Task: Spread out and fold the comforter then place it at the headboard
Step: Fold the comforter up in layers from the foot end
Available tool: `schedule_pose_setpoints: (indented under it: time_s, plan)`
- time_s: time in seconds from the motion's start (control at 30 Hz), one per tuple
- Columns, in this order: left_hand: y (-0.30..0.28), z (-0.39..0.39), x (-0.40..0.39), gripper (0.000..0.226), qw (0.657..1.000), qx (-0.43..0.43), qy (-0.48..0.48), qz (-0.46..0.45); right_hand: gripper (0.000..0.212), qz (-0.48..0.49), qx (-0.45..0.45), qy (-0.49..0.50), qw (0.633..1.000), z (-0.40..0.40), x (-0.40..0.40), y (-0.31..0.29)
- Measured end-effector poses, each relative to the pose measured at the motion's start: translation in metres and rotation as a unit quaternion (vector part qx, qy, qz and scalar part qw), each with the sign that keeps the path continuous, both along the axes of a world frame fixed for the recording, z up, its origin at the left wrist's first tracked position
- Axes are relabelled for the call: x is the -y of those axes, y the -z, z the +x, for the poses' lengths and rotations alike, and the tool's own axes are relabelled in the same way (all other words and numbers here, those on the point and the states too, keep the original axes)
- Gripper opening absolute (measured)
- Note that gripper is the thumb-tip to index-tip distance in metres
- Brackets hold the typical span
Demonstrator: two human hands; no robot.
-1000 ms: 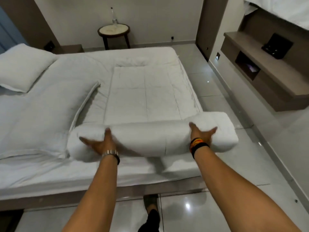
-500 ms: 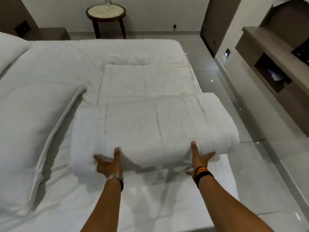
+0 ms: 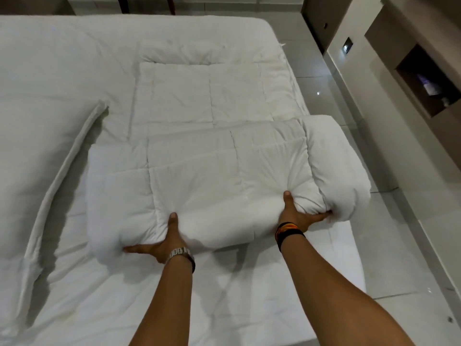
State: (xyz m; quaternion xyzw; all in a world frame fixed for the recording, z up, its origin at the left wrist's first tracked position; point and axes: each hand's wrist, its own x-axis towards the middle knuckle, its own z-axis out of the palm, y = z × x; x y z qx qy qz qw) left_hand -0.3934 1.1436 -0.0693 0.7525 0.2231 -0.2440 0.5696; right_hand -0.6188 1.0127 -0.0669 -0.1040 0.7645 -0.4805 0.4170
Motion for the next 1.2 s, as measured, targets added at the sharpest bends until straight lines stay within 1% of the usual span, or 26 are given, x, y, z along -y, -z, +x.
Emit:
schedule_pose_setpoints:
  time_s: [0.13, 0.27, 0.33, 0.53, 0.6, 0.67, 0.7, 0.73, 0.77, 0.8, 0.83, 0.87, 0.9, 0.93, 0.97, 1.0, 1.03, 1.07, 1.1, 1.13, 1.17, 1.2]
  plan:
    - [-0.015, 0.003, -0.008, 0.148, 1.0, 0.004, 0.005, -0.026, 0.135, -0.03, 0.004, -0.011, 0.999, -0.006, -0.006, -0.017]
    - [-0.05, -0.013, -0.045, 0.142, 1.0, 0.013, 0.006, -0.028, 0.133, -0.037, 0.013, -0.02, 0.999, -0.023, -0.049, -0.049]
    - [-0.068, -0.026, -0.081, 0.142, 1.0, 0.017, 0.011, -0.021, 0.133, -0.027, 0.014, -0.016, 0.999, -0.035, -0.089, -0.065]
    - [-0.108, -0.083, -0.222, 0.141, 1.0, -0.012, 0.026, -0.001, 0.133, 0.028, 0.007, -0.002, 1.0, -0.088, -0.243, -0.098]
    - [-0.121, -0.1, -0.26, 0.139, 1.0, -0.02, 0.021, 0.002, 0.132, 0.046, 0.0, -0.003, 0.999, -0.099, -0.28, -0.113]
    - [-0.144, -0.111, -0.283, 0.136, 1.0, -0.012, 0.012, -0.017, 0.124, 0.042, 0.027, 0.008, 0.999, -0.107, -0.306, -0.139]
    - [-0.157, -0.113, -0.288, 0.135, 0.999, 0.0, 0.008, -0.031, 0.111, 0.034, 0.057, 0.008, 0.998, -0.11, -0.311, -0.152]
    - [-0.168, -0.112, -0.29, 0.134, 0.999, 0.013, 0.008, -0.044, 0.088, 0.023, 0.084, -0.029, 0.996, -0.114, -0.31, -0.159]
    - [-0.177, -0.109, -0.286, 0.132, 0.998, 0.028, 0.011, -0.052, 0.062, 0.026, 0.151, -0.06, 0.986, -0.115, -0.302, -0.165]
    - [-0.188, -0.106, -0.281, 0.131, 0.997, 0.043, 0.017, -0.058, 0.047, 0.041, 0.228, -0.047, 0.972, -0.117, -0.294, -0.176]
    - [-0.2, -0.101, -0.274, 0.13, 0.996, 0.058, 0.032, -0.061, 0.042, 0.057, 0.213, -0.086, 0.972, -0.113, -0.29, -0.192]
    - [-0.211, -0.095, -0.261, 0.129, 0.994, 0.077, 0.051, -0.066, 0.041, 0.059, 0.191, -0.122, 0.972, -0.108, -0.278, -0.204]
    - [-0.22, -0.088, -0.247, 0.129, 0.989, 0.098, 0.074, -0.079, 0.042, 0.039, 0.211, -0.123, 0.969, -0.103, -0.264, -0.211]
    - [-0.225, -0.08, -0.232, 0.127, 0.982, 0.122, 0.104, -0.102, 0.05, 0.01, 0.211, -0.118, 0.97, -0.098, -0.252, -0.219]
    - [-0.228, -0.072, -0.215, 0.124, 0.97, 0.145, 0.142, -0.137, 0.069, -0.028, 0.2, -0.118, 0.972, -0.09, -0.238, -0.228]
    - [-0.227, -0.065, -0.198, 0.118, 0.953, 0.163, 0.185, -0.175, 0.091, -0.043, 0.181, -0.104, 0.977, -0.083, -0.22, -0.236]
    - [-0.224, -0.057, -0.18, 0.11, 0.936, 0.178, 0.23, -0.199, 0.102, -0.07, 0.162, -0.109, 0.978, -0.076, -0.198, -0.24]
    - [-0.218, -0.049, -0.162, 0.1, 0.921, 0.189, 0.27, -0.206, 0.103, -0.107, 0.164, -0.124, 0.973, -0.069, -0.177, -0.24]
    - [-0.211, -0.042, -0.149, 0.092, 0.912, 0.195, 0.3, -0.199, 0.099, -0.13, 0.148, -0.164, 0.967, -0.063, -0.161, -0.234]
    - [-0.199, -0.034, -0.132, 0.084, 0.909, 0.196, 0.316, -0.187, 0.094, -0.142, 0.108, -0.204, 0.963, -0.056, -0.144, -0.224]
    - [-0.184, -0.027, -0.118, 0.079, 0.912, 0.194, 0.323, -0.164, 0.087, -0.14, 0.049, -0.23, 0.962, -0.05, -0.13, -0.211]
    - [-0.168, -0.021, -0.104, 0.075, 0.918, 0.185, 0.323, -0.137, 0.08, -0.138, -0.006, -0.233, 0.963, -0.045, -0.119, -0.194]
